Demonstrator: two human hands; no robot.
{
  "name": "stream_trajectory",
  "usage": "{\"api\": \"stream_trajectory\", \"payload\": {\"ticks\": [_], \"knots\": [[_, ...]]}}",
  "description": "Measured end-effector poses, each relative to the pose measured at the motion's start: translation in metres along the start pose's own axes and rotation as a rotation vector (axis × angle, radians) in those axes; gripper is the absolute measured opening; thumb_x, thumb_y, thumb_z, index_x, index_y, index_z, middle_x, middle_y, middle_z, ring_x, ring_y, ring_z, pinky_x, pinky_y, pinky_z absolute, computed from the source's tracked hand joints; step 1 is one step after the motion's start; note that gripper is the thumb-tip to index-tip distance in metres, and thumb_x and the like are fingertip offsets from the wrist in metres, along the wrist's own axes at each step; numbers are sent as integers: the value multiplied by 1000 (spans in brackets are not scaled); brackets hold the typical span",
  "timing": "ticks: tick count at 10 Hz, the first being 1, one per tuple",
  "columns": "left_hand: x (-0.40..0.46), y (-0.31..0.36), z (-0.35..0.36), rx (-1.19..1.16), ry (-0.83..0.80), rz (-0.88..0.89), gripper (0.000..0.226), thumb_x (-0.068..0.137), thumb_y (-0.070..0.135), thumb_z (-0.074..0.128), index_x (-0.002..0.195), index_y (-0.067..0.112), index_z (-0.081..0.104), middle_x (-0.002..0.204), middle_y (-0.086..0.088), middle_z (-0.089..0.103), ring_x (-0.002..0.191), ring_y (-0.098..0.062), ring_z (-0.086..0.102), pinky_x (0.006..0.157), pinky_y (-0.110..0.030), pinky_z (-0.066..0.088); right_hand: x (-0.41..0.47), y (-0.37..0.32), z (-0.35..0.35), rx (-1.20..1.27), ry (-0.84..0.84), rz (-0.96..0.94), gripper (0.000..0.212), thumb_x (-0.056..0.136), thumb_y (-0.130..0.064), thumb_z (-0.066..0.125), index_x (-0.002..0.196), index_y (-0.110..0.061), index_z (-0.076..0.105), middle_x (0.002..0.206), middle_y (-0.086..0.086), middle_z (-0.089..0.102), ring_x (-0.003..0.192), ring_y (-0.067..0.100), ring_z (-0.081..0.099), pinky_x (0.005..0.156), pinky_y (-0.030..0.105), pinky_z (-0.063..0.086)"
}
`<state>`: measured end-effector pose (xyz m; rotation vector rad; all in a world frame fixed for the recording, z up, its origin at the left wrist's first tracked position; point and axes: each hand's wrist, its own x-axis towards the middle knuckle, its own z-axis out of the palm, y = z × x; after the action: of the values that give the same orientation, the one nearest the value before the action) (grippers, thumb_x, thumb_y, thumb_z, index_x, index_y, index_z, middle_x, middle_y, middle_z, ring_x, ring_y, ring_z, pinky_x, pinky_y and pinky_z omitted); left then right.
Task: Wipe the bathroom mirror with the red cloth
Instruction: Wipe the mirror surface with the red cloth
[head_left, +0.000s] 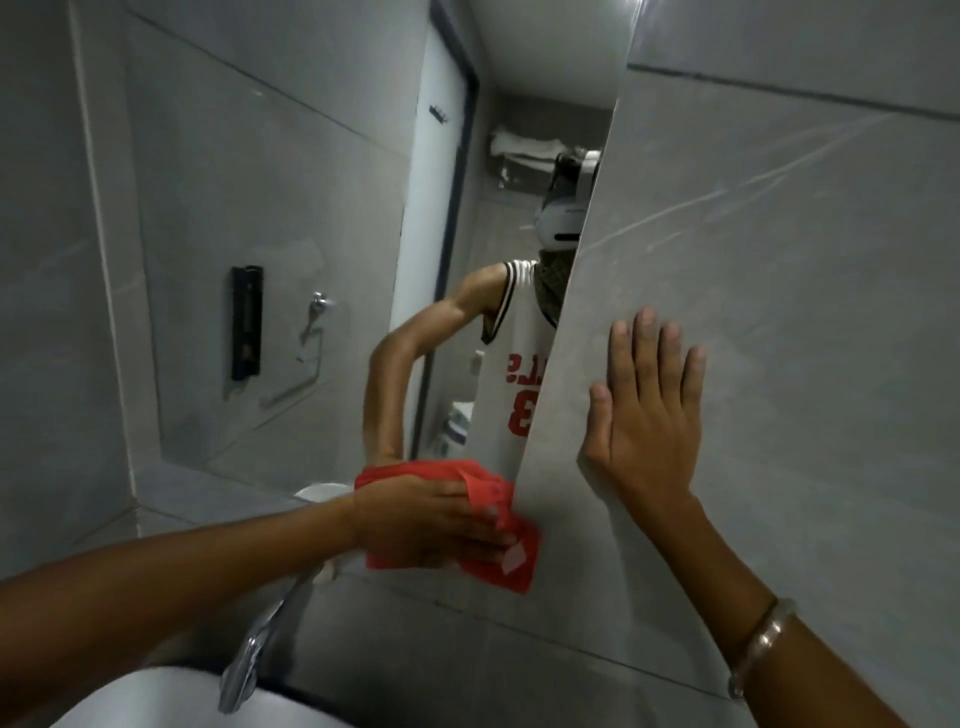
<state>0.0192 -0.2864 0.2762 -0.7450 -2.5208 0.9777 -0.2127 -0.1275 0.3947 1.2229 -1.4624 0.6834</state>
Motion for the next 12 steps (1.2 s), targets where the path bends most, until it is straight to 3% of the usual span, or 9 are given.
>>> {"api": "stream_trajectory", "payload": {"ticks": [1,3,4,5,6,8,11,12], "knots": [[2,-59,-50,224,-29,-270,67,106,50,37,164,29,10,174,4,-4,162,-21,-1,130,-47,-11,8,-3,-7,131,-35,17,66,103,-33,32,164,-6,27,173,15,16,162,27,8,133,42,-7],[35,-195,-191,443,137,-533,63,103,56,42,160,30,32,170,-4,26,160,-29,17,130,-50,9,82,-11,-20,290,100,20,65,103,-30,35,163,-5,28,172,10,11,163,25,7,134,43,-1],[47,-246,-242,486,190,-707,65,105,60,29,162,31,24,172,-4,21,161,-28,12,130,-51,7,125,-25,-26,348,163,82,64,104,-28,35,164,-9,21,173,6,8,164,24,4,135,42,-1],[44,-289,-285,434,294,-922,65,104,61,28,163,35,18,174,2,12,162,-22,4,131,-50,4,164,-33,-26,351,185,104,62,107,-30,33,164,-15,13,174,4,5,165,23,2,135,46,4],[39,-302,-296,431,324,-955,66,104,61,28,163,40,10,174,9,4,162,-17,-2,130,-46,1,182,-35,-21,197,146,141,64,107,-40,24,165,-15,14,175,9,8,165,28,6,133,52,13],[6,-305,-291,420,412,-1055,66,103,66,20,162,43,3,174,9,4,161,-13,-4,129,-45,-1,181,-32,-13,23,100,118,71,106,-47,19,167,-10,19,176,15,10,164,32,9,132,55,14],[-135,-282,-293,348,626,-1426,64,105,54,26,164,32,11,174,8,5,160,-15,0,129,-48,4,172,-30,-2,-1,81,93,82,104,-61,6,168,-11,8,177,11,0,165,32,2,132,54,6],[-181,-283,-297,344,805,-1540,66,104,56,27,164,29,20,174,6,12,157,-10,8,130,-45,11,173,-31,-1,-1,82,95,84,103,-64,5,168,-11,6,177,11,-2,165,32,1,132,55,6]]}}
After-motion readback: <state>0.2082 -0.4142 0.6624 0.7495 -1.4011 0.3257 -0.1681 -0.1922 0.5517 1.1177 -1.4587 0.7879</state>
